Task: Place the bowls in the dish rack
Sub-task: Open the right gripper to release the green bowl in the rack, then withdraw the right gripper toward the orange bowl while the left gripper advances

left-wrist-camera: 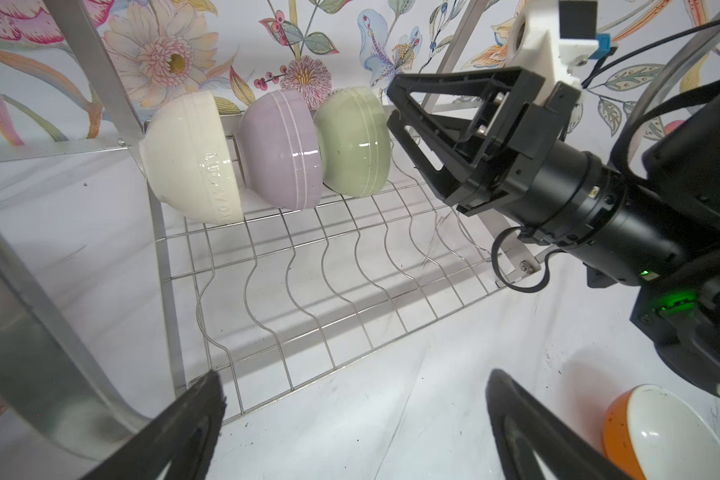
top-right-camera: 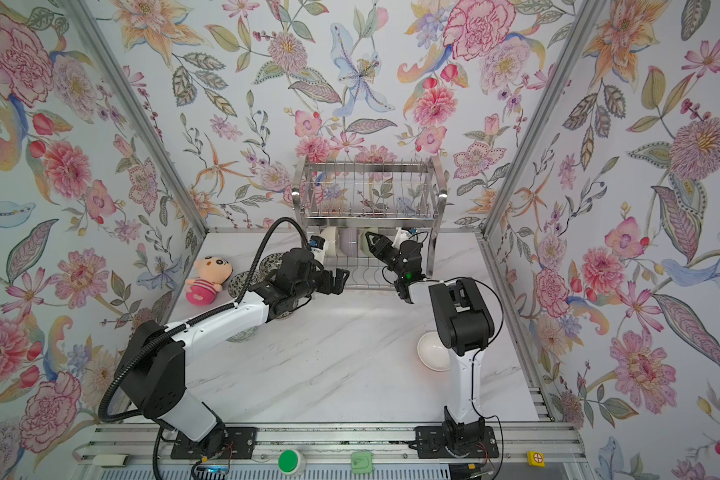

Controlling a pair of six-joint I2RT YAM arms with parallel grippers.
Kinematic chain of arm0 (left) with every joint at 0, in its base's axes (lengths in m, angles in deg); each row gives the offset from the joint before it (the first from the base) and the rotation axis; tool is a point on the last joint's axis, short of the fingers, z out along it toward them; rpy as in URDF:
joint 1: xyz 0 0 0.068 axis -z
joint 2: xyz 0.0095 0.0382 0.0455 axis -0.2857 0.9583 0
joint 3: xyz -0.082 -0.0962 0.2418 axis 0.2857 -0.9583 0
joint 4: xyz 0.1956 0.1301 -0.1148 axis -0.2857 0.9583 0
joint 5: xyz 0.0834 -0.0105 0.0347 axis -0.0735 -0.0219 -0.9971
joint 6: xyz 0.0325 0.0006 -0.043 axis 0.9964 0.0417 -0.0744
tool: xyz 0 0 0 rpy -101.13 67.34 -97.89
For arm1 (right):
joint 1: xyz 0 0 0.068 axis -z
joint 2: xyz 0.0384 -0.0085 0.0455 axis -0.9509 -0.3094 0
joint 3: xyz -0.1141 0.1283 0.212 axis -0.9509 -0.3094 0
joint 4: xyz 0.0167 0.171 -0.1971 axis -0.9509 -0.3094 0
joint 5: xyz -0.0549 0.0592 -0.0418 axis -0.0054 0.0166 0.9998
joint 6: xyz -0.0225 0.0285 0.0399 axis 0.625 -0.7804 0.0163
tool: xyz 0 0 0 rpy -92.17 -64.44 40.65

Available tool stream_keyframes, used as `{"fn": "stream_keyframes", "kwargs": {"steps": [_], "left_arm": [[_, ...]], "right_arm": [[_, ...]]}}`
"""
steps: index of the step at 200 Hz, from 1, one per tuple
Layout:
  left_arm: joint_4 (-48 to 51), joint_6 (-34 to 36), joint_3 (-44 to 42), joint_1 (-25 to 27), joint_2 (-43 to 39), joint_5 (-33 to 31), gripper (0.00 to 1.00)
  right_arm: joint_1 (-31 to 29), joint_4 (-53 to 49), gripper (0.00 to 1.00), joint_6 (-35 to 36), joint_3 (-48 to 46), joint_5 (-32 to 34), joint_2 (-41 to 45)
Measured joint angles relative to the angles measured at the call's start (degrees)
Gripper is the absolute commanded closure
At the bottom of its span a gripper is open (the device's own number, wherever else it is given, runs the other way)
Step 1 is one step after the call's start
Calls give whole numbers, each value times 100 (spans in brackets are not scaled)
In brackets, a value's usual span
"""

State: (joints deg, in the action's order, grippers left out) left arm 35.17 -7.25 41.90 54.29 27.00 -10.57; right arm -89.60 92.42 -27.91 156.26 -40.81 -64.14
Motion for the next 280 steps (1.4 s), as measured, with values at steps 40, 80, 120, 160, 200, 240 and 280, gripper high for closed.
{"fn": "stream_keyframes", "kwargs": {"steps": [40,80,120,160,200,240,280], "left_arm": [[17,4,-177,0,-138,-114,1],[20,4,-374,0,-205,-149,1],[83,22,-470,-2,-442,-203,1],[85,26,-621,-2,-697,-262,1],[83,61,-756,-2,-837,-278,1],[-66,63,-1097,-2,-1001,-225,1],[-470,31,-1681,-2,-1274,37,1]], "right_arm": [[-33,2,47,155,-328,-4,293],[-24,-70,47,330,-557,-31,542],[-44,-306,46,588,-750,-44,824],[-201,-780,42,1008,-929,66,1163],[-396,-1222,32,1399,-1145,155,1526],[-686,-2461,16,2149,-1180,669,2096],[-1012,-3864,1,2782,-1178,1421,2761]]}}
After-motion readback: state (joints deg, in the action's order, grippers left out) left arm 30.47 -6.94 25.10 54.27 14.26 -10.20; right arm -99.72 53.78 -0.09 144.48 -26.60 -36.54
